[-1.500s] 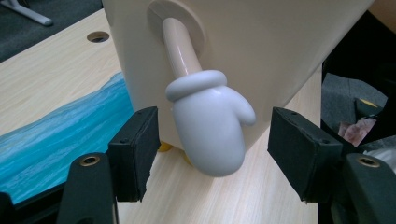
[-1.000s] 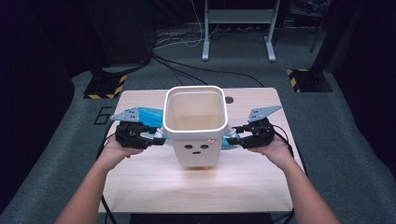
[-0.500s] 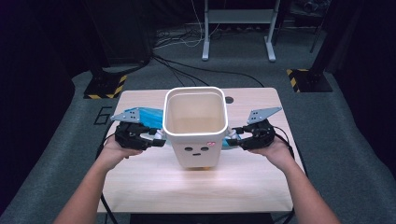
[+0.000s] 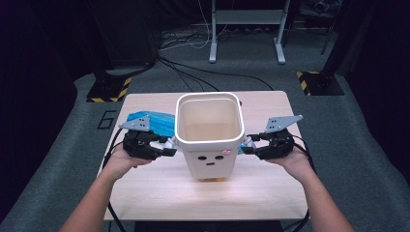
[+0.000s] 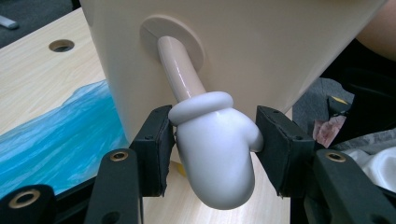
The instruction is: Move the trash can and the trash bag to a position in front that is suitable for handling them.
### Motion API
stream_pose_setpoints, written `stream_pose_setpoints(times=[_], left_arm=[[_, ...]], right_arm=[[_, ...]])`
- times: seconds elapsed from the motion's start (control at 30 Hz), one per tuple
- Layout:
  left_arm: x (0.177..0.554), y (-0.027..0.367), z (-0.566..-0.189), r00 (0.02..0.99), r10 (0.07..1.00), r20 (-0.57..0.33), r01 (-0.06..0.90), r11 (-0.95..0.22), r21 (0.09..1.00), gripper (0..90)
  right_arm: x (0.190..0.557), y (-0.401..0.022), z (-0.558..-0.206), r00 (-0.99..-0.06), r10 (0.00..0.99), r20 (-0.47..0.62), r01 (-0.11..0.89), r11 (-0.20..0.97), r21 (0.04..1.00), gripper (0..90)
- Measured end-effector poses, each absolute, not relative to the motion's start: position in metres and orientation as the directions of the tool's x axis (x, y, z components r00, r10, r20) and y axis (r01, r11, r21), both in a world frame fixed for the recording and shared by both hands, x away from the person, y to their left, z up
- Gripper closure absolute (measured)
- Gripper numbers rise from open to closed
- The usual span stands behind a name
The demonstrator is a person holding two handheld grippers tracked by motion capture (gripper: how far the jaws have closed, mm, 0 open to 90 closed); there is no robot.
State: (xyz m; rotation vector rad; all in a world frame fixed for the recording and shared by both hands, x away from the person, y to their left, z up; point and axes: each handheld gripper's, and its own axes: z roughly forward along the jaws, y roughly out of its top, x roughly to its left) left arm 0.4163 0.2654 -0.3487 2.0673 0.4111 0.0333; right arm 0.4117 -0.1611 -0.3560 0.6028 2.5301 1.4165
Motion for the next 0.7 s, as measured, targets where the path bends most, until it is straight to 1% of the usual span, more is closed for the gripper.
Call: stream_pose_setpoints(times=[0.33,0.53,0.7], left_arm=[[0.404,0.252,-0.350,0.951,0.279,-0.135,0.256,-0.462,0.849,47.6],[0.394,0.246,-0.346,0.959,0.255,-0.124,0.233,-0.463,0.855,47.6],[0.390,0.244,-0.351,0.961,0.244,-0.128,0.232,-0.469,0.852,47.5]], right_arm=[[0.392,-0.178,-0.351,-0.895,0.445,0.029,0.246,0.438,0.865,49.9],[0.380,-0.183,-0.355,-0.892,0.451,0.024,0.250,0.449,0.858,49.8],[0.372,-0.188,-0.362,-0.893,0.449,0.042,0.255,0.428,0.867,49.7]])
